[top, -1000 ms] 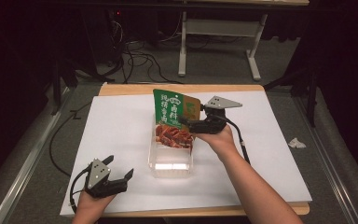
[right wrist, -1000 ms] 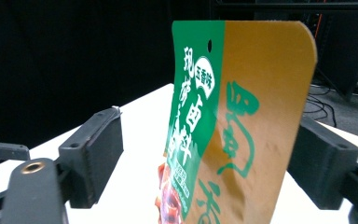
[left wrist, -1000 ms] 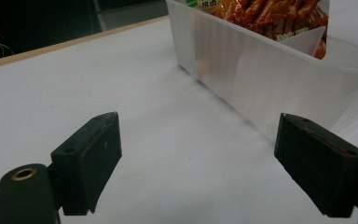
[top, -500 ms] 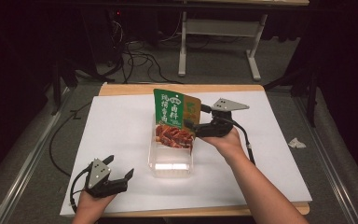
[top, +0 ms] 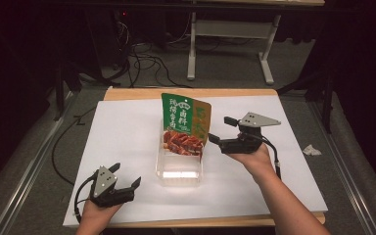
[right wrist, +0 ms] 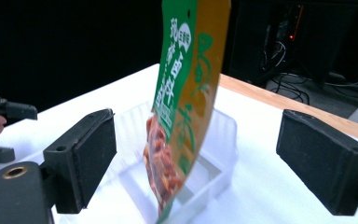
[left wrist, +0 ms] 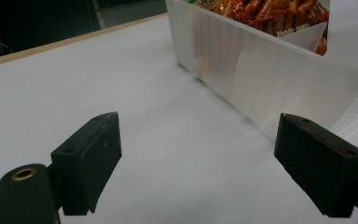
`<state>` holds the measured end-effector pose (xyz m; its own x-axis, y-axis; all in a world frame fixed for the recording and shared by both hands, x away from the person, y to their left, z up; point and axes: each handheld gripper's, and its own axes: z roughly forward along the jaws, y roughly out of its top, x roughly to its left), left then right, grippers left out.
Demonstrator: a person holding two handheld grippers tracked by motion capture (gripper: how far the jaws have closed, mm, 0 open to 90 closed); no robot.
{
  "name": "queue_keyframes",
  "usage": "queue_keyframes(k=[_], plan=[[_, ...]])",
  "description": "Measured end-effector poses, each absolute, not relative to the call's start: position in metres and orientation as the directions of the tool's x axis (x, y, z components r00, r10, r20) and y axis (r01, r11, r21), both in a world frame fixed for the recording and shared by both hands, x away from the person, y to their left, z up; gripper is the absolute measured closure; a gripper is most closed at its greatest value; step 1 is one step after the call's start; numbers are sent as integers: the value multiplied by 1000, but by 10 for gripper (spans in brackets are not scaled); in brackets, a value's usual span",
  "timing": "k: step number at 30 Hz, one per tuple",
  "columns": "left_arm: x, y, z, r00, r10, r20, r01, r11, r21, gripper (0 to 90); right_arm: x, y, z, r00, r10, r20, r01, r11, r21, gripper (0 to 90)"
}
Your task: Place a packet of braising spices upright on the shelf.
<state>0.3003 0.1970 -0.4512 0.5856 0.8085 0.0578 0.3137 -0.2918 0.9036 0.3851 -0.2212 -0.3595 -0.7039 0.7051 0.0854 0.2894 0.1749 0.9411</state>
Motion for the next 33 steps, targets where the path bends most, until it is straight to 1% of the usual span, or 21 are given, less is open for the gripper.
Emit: queue_keyframes(k=[7, 17, 18, 19, 20, 21, 24, 28, 31, 33], plan=[[301, 196, -452, 589, 806, 59, 318, -298, 900, 152, 366, -247, -369, -678, 731, 73, 292, 176, 940, 127], [301, 196, -453, 584, 810, 57, 322, -296, 899, 152, 333, -289, -395, -617, 785, 52, 313, 184, 932, 127], [300, 196, -453, 585, 809, 57, 322, -296, 899, 152, 322, -298, -403, -600, 799, 46, 316, 184, 931, 127], [300, 196, -453, 585, 809, 57, 322, -296, 899, 152, 322, -298, -403, -600, 799, 46, 316, 184, 931, 127], [300, 196, -453, 585, 809, 58, 322, -297, 899, 152, 310, -310, -414, -576, 816, 44, 318, 174, 932, 129], [300, 195, -453, 587, 808, 56, 322, -296, 899, 152, 310, -310, -414, -576, 816, 44, 318, 174, 932, 129], [301, 193, -453, 597, 800, 64, 320, -310, 895, 152, 292, -332, -435, -517, 853, 71, 363, 143, 921, 136], [302, 191, -453, 605, 794, 67, 318, -317, 894, 152, 292, -339, -439, -495, 866, 72, 369, 135, 919, 125], [302, 189, -454, 608, 791, 68, 319, -322, 891, 152, 295, -337, -439, -499, 865, 62, 361, 142, 922, 126], [301, 188, -454, 611, 788, 70, 320, -327, 889, 152, 296, -334, -441, -511, 858, 44, 358, 166, 919, 125]])
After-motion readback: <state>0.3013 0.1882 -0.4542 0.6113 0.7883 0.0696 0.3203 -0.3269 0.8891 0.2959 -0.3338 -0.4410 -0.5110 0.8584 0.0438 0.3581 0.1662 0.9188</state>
